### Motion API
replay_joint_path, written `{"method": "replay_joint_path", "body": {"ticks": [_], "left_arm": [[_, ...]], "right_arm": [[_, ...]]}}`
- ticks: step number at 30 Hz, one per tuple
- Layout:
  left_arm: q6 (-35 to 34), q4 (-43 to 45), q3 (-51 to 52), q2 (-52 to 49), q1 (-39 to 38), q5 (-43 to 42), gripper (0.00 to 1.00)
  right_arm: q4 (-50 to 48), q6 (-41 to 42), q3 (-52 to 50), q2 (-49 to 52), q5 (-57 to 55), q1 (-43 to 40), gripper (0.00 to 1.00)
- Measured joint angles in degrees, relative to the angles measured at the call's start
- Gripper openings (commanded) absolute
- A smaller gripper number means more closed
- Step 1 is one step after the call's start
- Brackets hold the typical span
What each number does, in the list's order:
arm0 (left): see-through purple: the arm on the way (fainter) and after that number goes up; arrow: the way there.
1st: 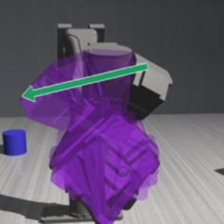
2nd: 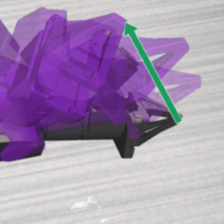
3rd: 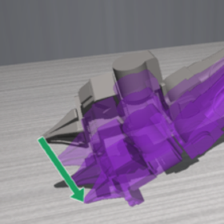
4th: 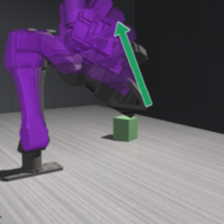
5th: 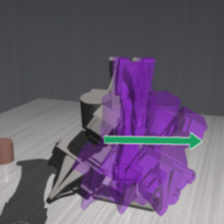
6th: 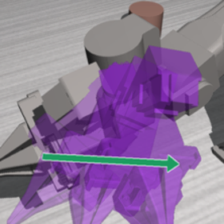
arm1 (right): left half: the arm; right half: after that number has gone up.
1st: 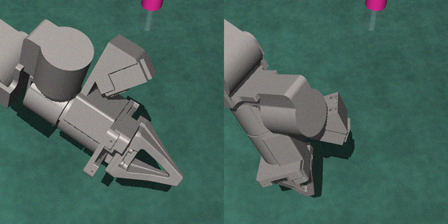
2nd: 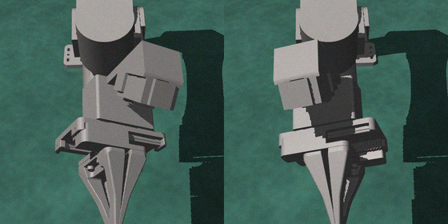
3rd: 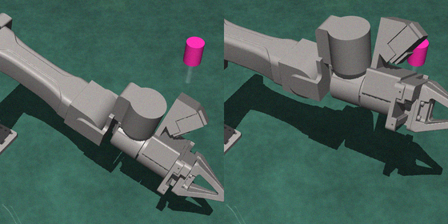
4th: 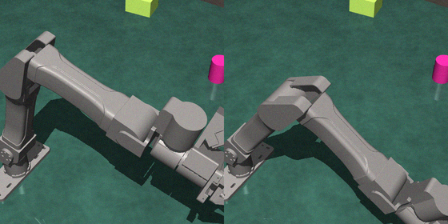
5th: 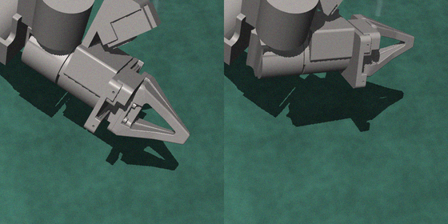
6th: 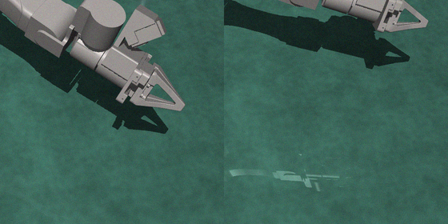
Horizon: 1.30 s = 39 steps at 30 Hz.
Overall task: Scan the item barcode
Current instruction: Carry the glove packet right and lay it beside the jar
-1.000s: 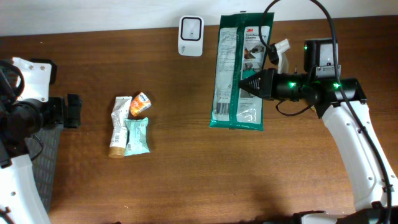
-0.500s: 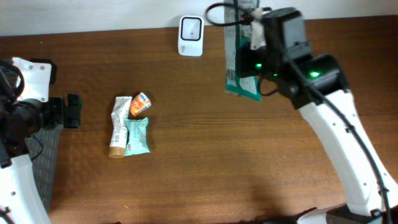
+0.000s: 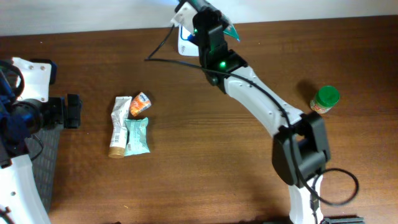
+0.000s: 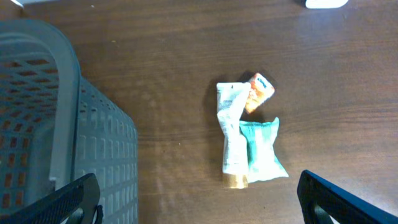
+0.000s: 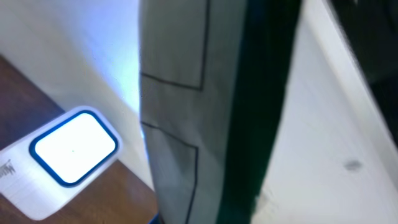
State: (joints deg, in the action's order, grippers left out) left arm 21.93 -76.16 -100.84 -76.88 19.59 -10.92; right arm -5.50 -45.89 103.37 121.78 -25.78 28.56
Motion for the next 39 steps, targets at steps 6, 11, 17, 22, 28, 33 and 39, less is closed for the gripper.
{"method": "replay_joint_path", "body": {"ticks": [6,11,17,22,28,33,39], "left_arm": [[0.0,0.1,0.0,0.0,0.0,0.0,0.99],[0.0,0.1,0.0,0.0,0.0,0.0,0.99],[0.0,0.1,0.0,0.0,0.0,0.0,0.99],[0.0,0.0,0.0,0.0,0.0,0.0,0.99],[0.0,0.0,0.0,0.0,0.0,0.0,0.99],[0.0,0.0,0.0,-0.1,0.0,0.0,0.99],[0.0,0.1,0.0,-0.1,0.1,0.0,0.99]], "right_arm": [[-15.6,-8.1,0.0,11.9,9.4,0.0,0.04],[-17.6,-13.4,0.0,13.2,10.3,0.0,0.04],[-16.8,-13.9,0.0,13.2,10.3,0.0,0.04],[-4.7,-3.5,-0.2,10.2,11.1,0.1,0.04],[29.9,28.7,0.8,-17.7,15.8,-3.3,0.04],[63.3,51.1,0.9,-24.4,29.3,-17.5,0.04],[65.5,55.2,-14.4,-18.8,39.8,-37.2,0.04]]}}
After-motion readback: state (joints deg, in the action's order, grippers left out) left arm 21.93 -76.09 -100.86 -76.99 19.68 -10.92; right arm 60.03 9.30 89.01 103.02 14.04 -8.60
